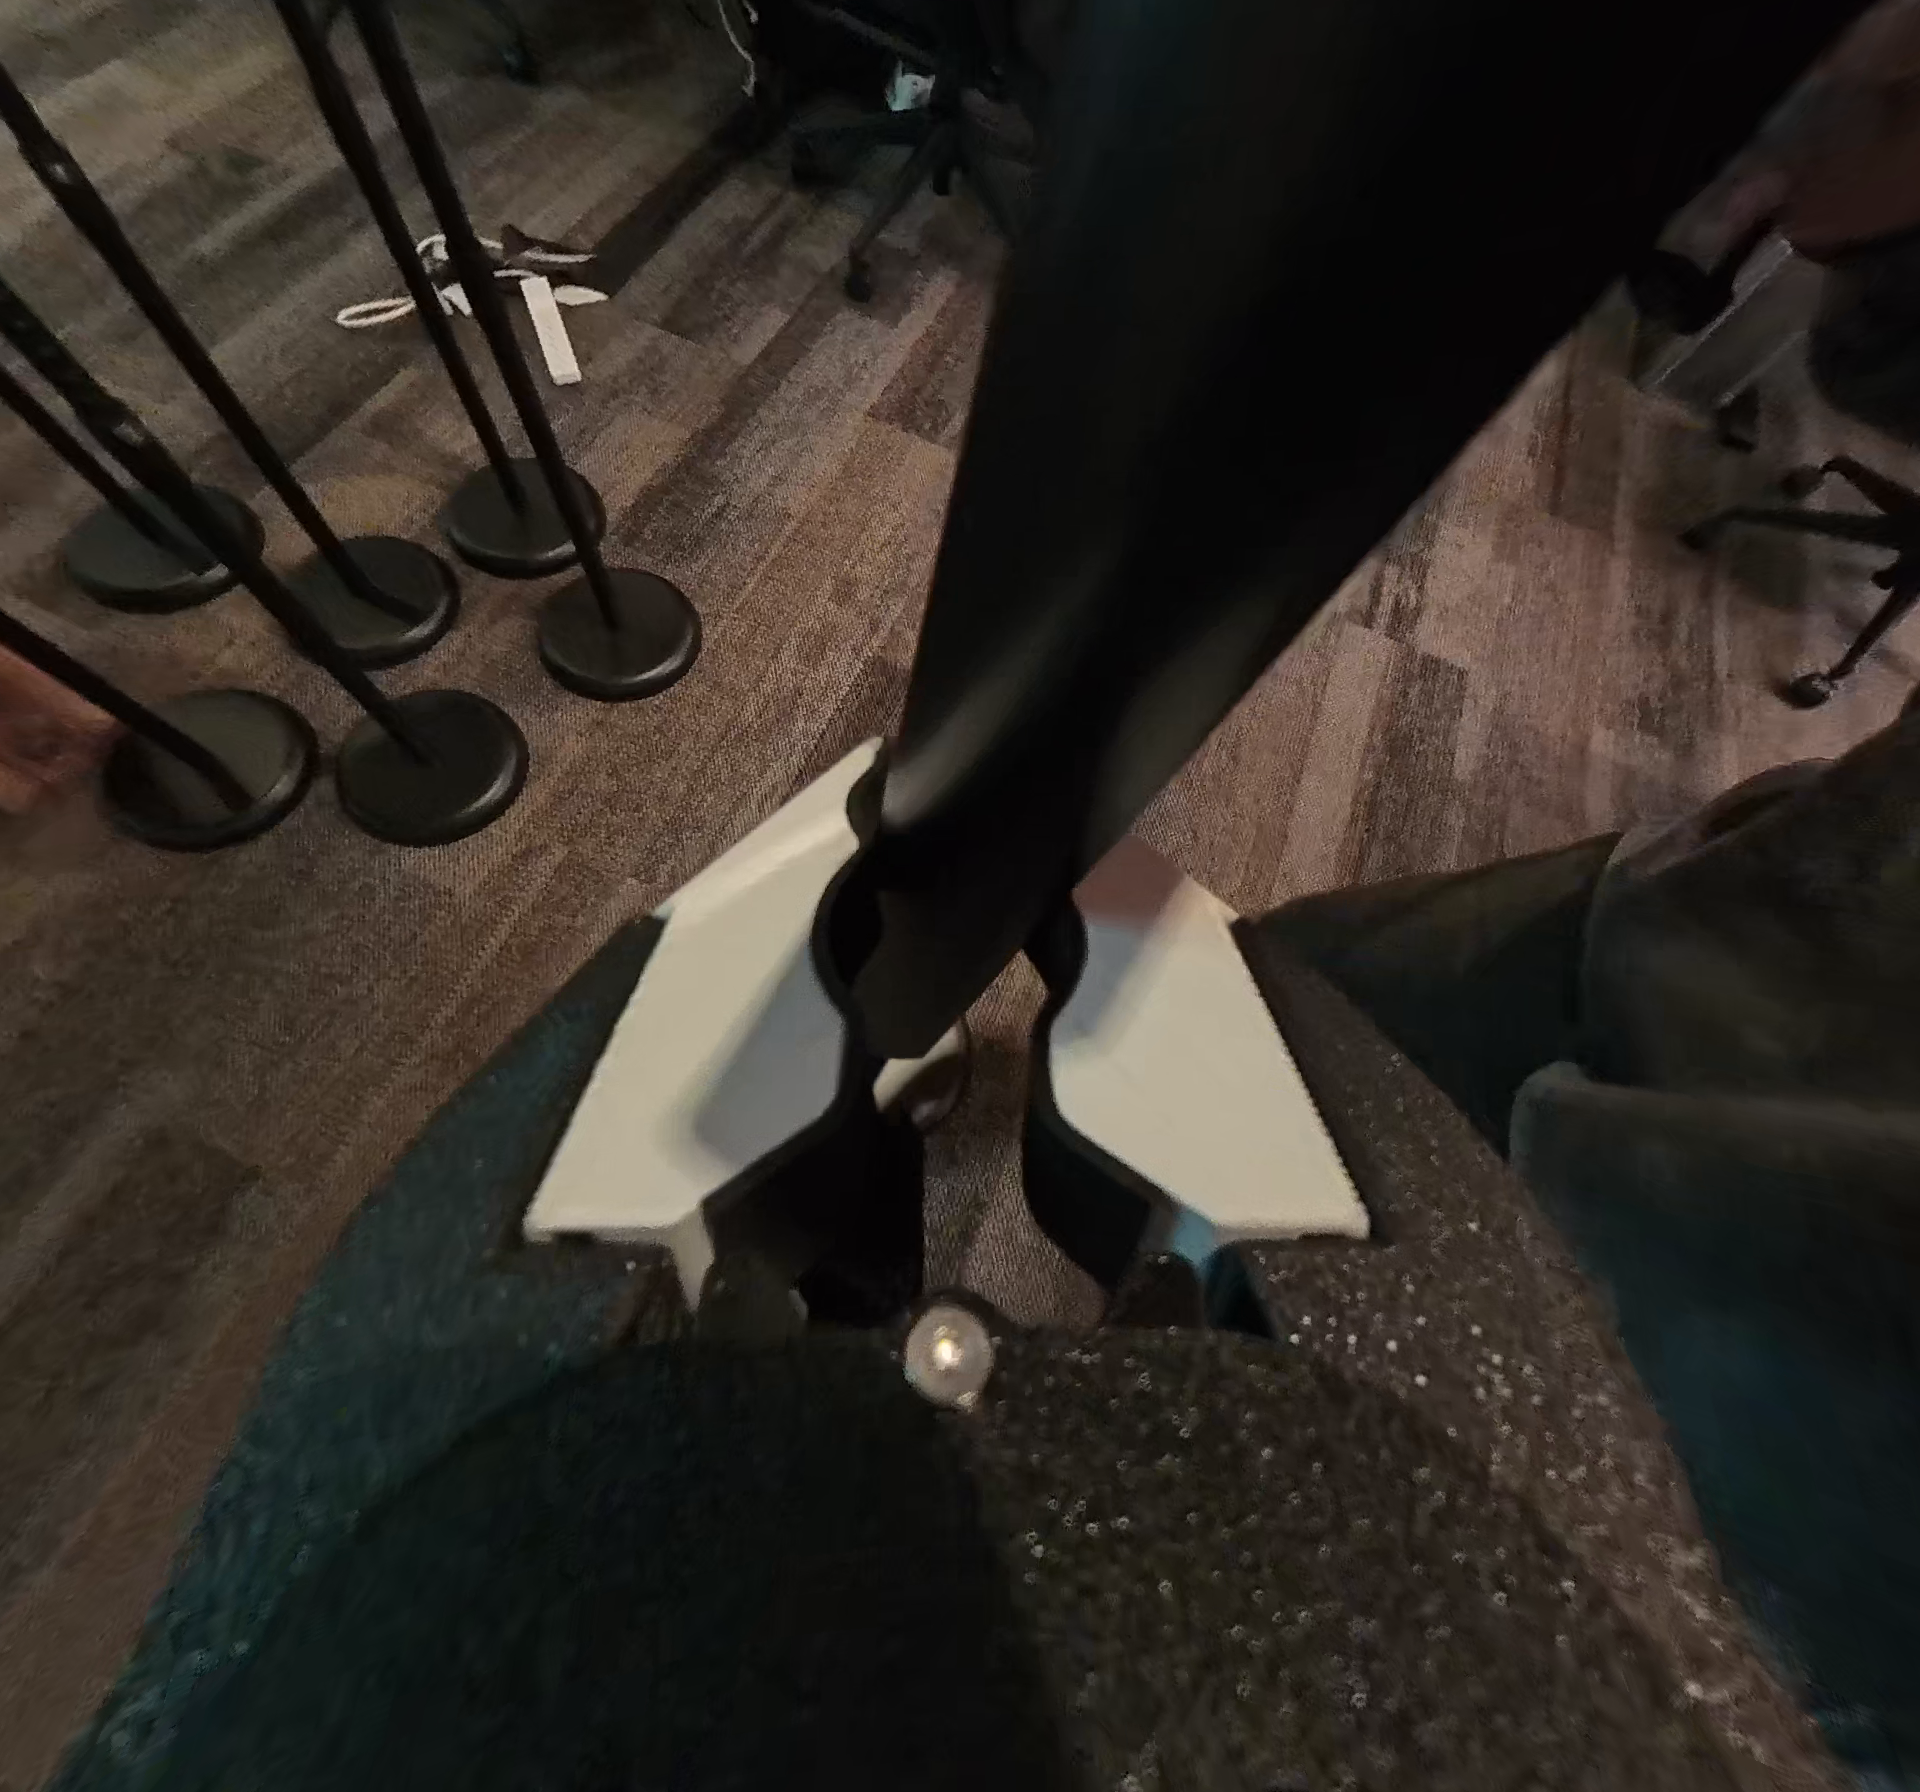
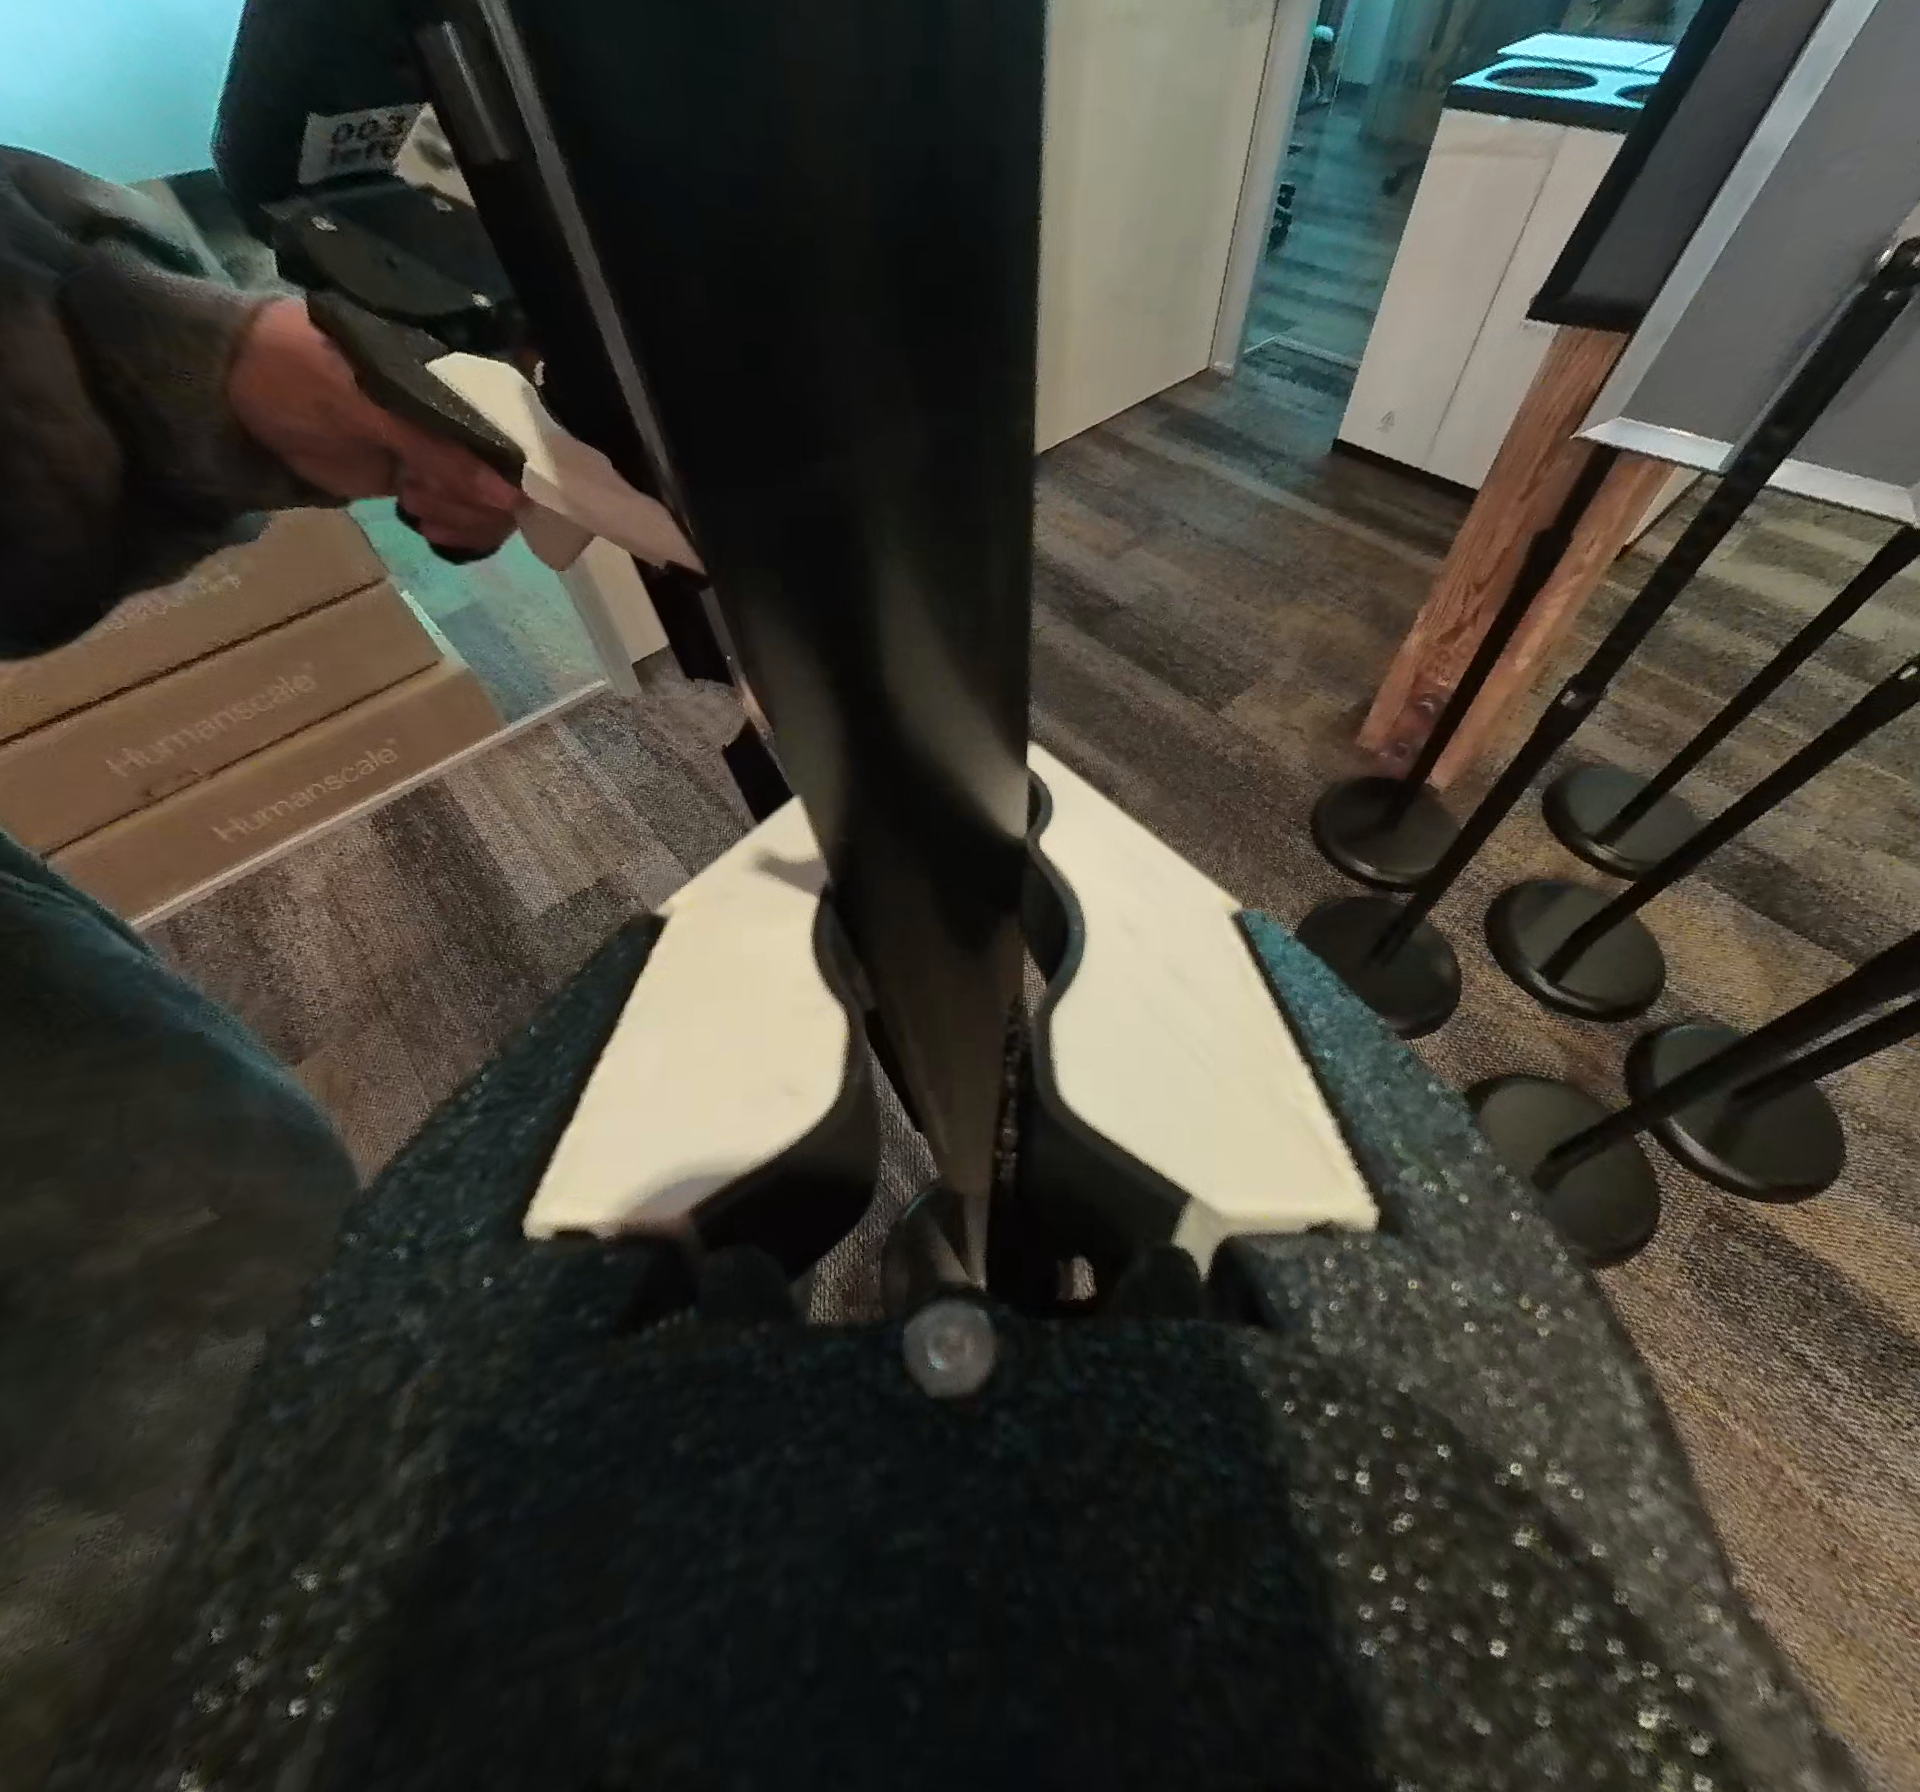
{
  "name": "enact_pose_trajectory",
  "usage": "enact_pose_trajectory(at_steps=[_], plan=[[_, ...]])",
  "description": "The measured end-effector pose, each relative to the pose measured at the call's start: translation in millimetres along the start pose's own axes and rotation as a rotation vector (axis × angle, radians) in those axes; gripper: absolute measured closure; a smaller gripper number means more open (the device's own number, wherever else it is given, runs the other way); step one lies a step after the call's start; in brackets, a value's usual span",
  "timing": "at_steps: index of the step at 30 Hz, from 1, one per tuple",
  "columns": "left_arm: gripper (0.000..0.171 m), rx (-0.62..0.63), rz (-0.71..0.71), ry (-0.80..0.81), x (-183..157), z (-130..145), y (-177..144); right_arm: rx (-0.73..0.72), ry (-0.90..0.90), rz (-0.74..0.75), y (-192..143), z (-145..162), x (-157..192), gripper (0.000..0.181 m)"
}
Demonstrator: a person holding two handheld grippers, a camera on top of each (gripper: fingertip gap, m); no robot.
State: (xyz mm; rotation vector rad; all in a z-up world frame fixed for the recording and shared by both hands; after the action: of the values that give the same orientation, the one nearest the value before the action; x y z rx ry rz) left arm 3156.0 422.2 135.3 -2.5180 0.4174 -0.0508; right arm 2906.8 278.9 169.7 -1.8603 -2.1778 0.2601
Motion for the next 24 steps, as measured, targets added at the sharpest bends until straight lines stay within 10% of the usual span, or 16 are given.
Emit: enact_pose_trajectory(at_steps=[7,12,15,24], plan=[[0.148,0.057,0.021,-0.263,-3,-9,5,-0.049,0.133,-0.124,-7,1,-13,0.159],[0.144,0.404,0.255,-0.556,-4,-36,-7,0.288,0.715,-0.4,-9,-23,-44,0.153],[0.146,0.5,0.272,-0.453,-11,-39,-4,0.384,0.659,-0.431,-11,-25,-48,0.153],[0.153,0.178,-0.108,0.066,0,-18,20,0.089,0.03,-0.284,-10,3,-27,0.155]])
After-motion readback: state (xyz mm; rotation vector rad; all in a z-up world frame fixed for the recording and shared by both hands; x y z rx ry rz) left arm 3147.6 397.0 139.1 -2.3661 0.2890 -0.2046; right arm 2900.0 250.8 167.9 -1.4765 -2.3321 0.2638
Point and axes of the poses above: each gripper's, where its closed fingertips meet, y out along the fingers, z out of its underside, x = y × z across the jaws, the point moved 8 cm from there along -y, back along the fingers, and after that the axes turned 8 degrees about -z, right-handed, at the moved point
